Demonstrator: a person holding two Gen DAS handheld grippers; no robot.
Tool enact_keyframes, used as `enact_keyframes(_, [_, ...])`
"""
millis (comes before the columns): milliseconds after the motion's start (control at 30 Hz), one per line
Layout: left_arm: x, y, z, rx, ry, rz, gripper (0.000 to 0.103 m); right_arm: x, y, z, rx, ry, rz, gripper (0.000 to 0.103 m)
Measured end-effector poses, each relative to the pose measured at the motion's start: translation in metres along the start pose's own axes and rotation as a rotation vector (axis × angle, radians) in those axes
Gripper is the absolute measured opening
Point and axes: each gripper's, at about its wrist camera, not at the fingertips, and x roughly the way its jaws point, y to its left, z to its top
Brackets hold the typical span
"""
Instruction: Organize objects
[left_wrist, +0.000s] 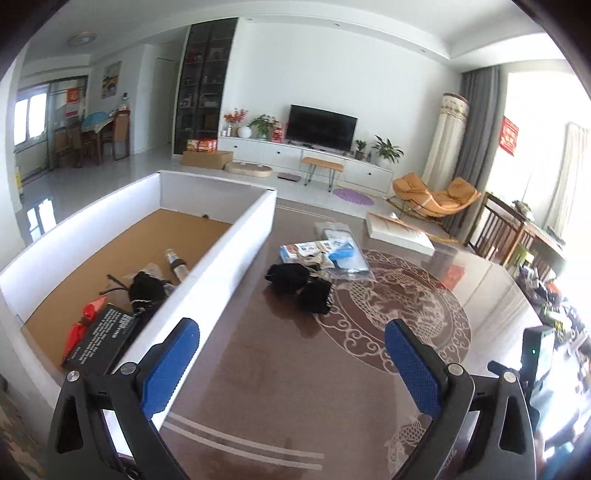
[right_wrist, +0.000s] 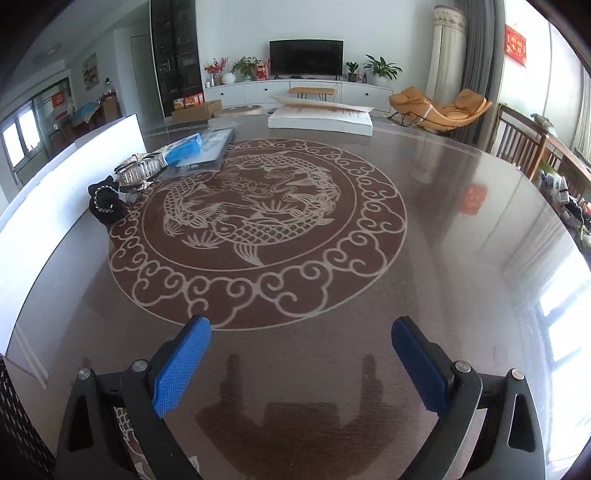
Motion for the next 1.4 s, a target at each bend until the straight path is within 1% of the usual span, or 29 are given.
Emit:
enact_keyframes(67, [0.011, -0.026, -0.013, 0.063, 0.048, -0.040, 0.102, 0.004, 0.002, -0.004, -0.019, 0.015, -0.003, 0.099])
enact_keyframes(167, [0.035, -0.046, -0.036, 0.109, 0.133, -0.066, 0.102, 0.007, 0.012, -0.005, -0.051, 0.022, -0.006, 0.099])
enact_keyframes(267, [0.055, -0.045, -0.056, 0.117, 0.200, -0.051, 0.102, 0.008, 0.021, -0.006, -0.088, 0.026, -0.015, 0.099])
enact_keyframes(367, [0.069, -0.032, -0.066, 0.098, 0.231, -0.018, 0.102, 0.012, 0.023, -0.006, -0.098, 0.045, -0.019, 0.099])
enact_keyframes(533, [0.082, -0.009, -0.076, 0.033, 0.259, 0.012, 0.102, 0.014, 0.022, -0.007, -0.087, 0.053, -0.015, 0.101])
enact_keyframes(633, [0.090, -0.001, -0.081, 0.024, 0.283, 0.034, 0.102, 0.015, 0.021, -0.006, -0.074, 0.060, -0.015, 0.103])
enact_keyframes(767, [0.096, 0.002, -0.086, 0.021, 0.309, 0.049, 0.102, 0.016, 0.020, -0.006, -0.066, 0.063, -0.007, 0.103])
enact_keyframes(1067, [0.098, -0.004, -0.088, 0.066, 0.319, 0.076, 0.102, 0.016, 0.019, -0.005, -0.055, 0.068, -0.002, 0.103])
enact_keyframes(1233, [0.100, -0.010, -0.090, 0.112, 0.322, 0.106, 0.102, 0.016, 0.019, -0.005, -0.054, 0.069, 0.000, 0.103])
enact_keyframes(1400, [0.100, -0.009, -0.090, 0.112, 0.318, 0.102, 0.103, 0.017, 0.020, -0.006, -0.048, 0.071, 0.005, 0.103])
